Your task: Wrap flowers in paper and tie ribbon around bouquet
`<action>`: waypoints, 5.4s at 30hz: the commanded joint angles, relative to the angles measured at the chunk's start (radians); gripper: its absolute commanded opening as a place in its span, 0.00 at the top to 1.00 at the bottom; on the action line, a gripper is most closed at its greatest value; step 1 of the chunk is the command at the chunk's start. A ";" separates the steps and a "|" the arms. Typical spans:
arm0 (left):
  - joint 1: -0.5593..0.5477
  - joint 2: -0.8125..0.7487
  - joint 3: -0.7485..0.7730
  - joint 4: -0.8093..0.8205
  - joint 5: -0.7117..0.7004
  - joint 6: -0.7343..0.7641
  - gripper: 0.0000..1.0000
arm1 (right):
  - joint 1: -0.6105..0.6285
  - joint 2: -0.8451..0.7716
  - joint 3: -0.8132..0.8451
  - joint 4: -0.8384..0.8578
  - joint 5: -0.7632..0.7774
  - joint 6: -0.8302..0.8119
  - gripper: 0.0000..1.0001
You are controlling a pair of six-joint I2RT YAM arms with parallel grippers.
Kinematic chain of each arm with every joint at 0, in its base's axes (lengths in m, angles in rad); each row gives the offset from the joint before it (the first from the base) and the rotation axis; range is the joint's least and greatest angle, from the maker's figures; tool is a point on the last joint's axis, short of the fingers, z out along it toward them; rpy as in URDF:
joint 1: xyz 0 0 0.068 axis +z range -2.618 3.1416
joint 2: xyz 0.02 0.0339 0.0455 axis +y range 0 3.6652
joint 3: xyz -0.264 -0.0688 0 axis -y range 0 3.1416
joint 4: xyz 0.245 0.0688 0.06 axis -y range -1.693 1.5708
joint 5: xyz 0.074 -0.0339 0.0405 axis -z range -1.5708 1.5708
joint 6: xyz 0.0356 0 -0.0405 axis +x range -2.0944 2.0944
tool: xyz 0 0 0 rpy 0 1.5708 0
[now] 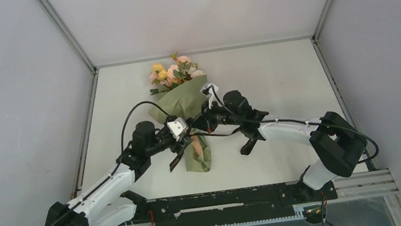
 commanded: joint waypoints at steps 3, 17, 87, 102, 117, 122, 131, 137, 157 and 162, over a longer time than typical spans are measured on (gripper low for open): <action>-0.097 0.054 -0.031 0.203 -0.161 -0.162 0.49 | 0.003 -0.028 0.032 0.041 0.042 0.105 1.00; -0.111 0.113 -0.072 0.317 -0.311 -0.199 0.80 | 0.019 -0.041 0.032 0.007 0.029 0.099 1.00; -0.149 -0.021 -0.279 0.518 -0.201 -0.100 1.00 | 0.096 0.639 1.414 -1.094 -0.002 0.016 0.38; -0.150 -0.018 -0.266 0.487 -0.253 -0.143 1.00 | -0.117 -0.002 0.455 -0.609 -0.070 0.128 0.09; -0.151 -0.007 -0.256 0.479 -0.243 -0.138 1.00 | -0.024 0.083 0.297 -0.461 -0.131 0.184 0.47; -0.149 -0.003 -0.252 0.476 -0.237 -0.132 1.00 | -0.023 0.109 0.297 -0.413 -0.159 0.193 0.59; -0.151 -0.025 -0.141 0.273 -0.192 -0.095 0.49 | -0.025 0.103 0.296 -0.454 -0.172 0.134 1.00; -0.106 -0.027 0.167 -0.321 -0.161 0.199 0.12 | -0.039 0.109 0.297 -0.472 -0.143 0.110 1.00; 0.421 0.619 0.662 -0.891 -0.330 0.272 0.30 | -0.049 0.124 0.298 -0.452 -0.126 0.094 1.00; 0.427 0.736 0.701 -0.799 -0.347 0.191 0.34 | -0.053 0.122 0.297 -0.470 -0.121 0.091 1.00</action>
